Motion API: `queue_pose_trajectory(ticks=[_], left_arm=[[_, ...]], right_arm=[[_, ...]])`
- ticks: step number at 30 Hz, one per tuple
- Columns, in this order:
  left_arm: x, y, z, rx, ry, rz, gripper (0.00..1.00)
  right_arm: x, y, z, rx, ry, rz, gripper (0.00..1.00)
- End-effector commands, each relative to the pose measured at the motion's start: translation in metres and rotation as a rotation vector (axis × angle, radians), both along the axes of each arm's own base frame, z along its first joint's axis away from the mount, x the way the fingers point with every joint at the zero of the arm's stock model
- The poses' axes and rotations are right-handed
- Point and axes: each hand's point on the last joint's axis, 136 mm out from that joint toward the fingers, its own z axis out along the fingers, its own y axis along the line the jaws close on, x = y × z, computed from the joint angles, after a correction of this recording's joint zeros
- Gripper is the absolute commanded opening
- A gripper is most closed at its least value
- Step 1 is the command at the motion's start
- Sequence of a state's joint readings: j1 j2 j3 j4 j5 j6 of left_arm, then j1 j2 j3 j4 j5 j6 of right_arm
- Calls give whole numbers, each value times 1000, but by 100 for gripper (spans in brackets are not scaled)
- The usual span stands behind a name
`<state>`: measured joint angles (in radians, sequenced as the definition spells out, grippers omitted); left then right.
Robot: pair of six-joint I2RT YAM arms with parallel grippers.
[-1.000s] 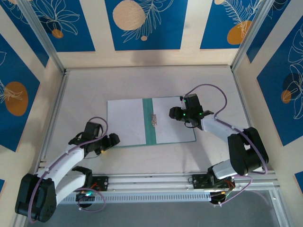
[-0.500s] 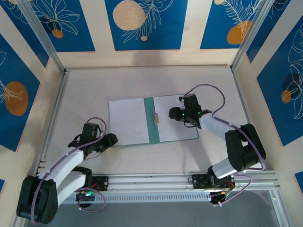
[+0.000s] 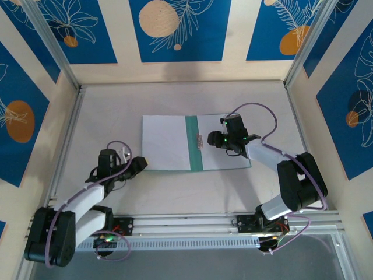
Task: Put the files into the folder
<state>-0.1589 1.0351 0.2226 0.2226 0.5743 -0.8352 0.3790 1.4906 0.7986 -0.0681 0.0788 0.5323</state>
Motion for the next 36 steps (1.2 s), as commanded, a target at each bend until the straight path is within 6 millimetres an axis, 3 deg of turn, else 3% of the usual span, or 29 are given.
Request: queue_pose_trajectory(ticks=[1,5,13,17,20,28,36], left_arm=[[6,-7,9,-78,-38,-12,42],[11,-10,5,-109,-20,-17,35],[17,-12,2,-99,8,-26,10],[20,-8,17,-44,-12,-21,0],[20,3,37,55,-42,-12,0],[19,32,98,332,-88,0,0],[22,47,126,654,-22,-63,0]], right_arm=[[5,-1,3,-9,-2,-8,46],[5,-1,1,-9,2,-7,45],[5,-7,6,-18,-10,-19,45],[5,-7,11,-5,-19,-20,45],[5,-6,20,6,-34,-15,45],[2,-3,66,42,-78,10,45],[-11,-2,105,88,-96,19,46]])
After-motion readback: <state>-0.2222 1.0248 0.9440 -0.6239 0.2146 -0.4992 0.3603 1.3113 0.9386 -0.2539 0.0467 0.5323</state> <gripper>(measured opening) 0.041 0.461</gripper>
